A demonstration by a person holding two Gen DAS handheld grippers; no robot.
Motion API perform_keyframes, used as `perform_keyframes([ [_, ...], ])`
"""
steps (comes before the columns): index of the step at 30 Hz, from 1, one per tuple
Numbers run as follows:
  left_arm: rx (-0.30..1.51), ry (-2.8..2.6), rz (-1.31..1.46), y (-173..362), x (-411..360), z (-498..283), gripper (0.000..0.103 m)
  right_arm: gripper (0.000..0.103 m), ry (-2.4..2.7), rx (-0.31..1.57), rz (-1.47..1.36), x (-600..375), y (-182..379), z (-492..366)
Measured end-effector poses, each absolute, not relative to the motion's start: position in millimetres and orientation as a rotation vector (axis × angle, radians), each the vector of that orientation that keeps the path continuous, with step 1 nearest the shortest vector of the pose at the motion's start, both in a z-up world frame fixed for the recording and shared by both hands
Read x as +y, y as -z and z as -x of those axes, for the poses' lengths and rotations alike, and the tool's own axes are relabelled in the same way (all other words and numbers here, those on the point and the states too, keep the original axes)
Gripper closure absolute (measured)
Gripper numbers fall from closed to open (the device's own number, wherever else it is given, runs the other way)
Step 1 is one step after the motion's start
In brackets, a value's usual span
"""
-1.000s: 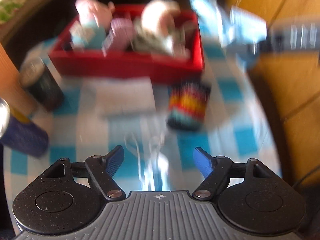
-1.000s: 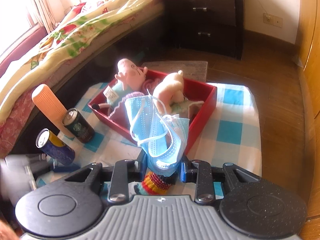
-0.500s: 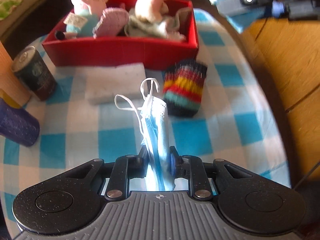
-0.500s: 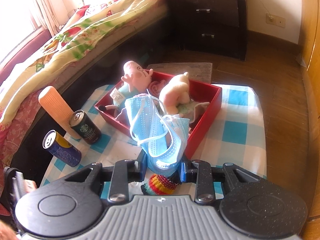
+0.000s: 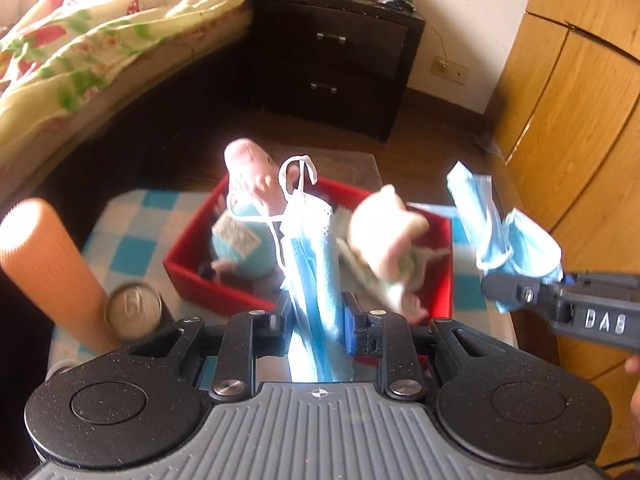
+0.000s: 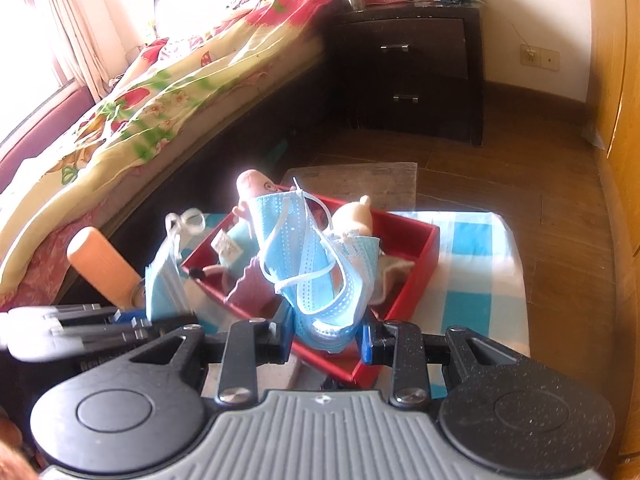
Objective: Organize soft objects
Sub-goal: 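Carry both held blue masks over the red box and lower them inside, then open both grippers to release the blue masks into the red box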
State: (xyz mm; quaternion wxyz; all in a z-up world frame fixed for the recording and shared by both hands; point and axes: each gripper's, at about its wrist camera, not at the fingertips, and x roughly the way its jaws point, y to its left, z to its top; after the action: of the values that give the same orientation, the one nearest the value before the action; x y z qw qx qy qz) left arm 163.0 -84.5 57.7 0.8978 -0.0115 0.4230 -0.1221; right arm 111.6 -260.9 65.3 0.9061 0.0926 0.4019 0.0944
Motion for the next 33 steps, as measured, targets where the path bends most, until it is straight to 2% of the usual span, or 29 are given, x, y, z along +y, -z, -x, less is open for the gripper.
perform_keyframes([
  [7, 0.852, 0.254, 0.030, -60, -99, -214, 0.079, 0.094, -0.164, 0.862, -0.186, -254, -54, -150],
  [17, 0.901, 0.235, 0.026, -25, -105, -260, 0.074, 0.094, -0.141, 0.928, -0.122, -243, -25, -188],
  [20, 0.907, 0.241, -0.001, -15, -111, -267, 0.061, 0.092, -0.133, 0.942, -0.132, -246, -18, -194],
  [22, 0.905, 0.233, -0.018, -12, -115, -269, 0.047, 0.088, -0.119, 0.941, -0.147, -250, -15, -197],
  [24, 0.905, 0.231, -0.033, -9, -118, -269, 0.040, 0.074, -0.105, 0.938, -0.165, -253, -15, -199],
  [27, 0.910, 0.222, -0.041, -10, -117, -268, 0.026, 0.067, -0.096, 0.941, -0.163, -254, -15, -199],
  [33, 0.894, 0.210, -0.057, -26, -112, -253, 0.020, 0.059, -0.084, 0.952, -0.153, -256, -18, -190],
])
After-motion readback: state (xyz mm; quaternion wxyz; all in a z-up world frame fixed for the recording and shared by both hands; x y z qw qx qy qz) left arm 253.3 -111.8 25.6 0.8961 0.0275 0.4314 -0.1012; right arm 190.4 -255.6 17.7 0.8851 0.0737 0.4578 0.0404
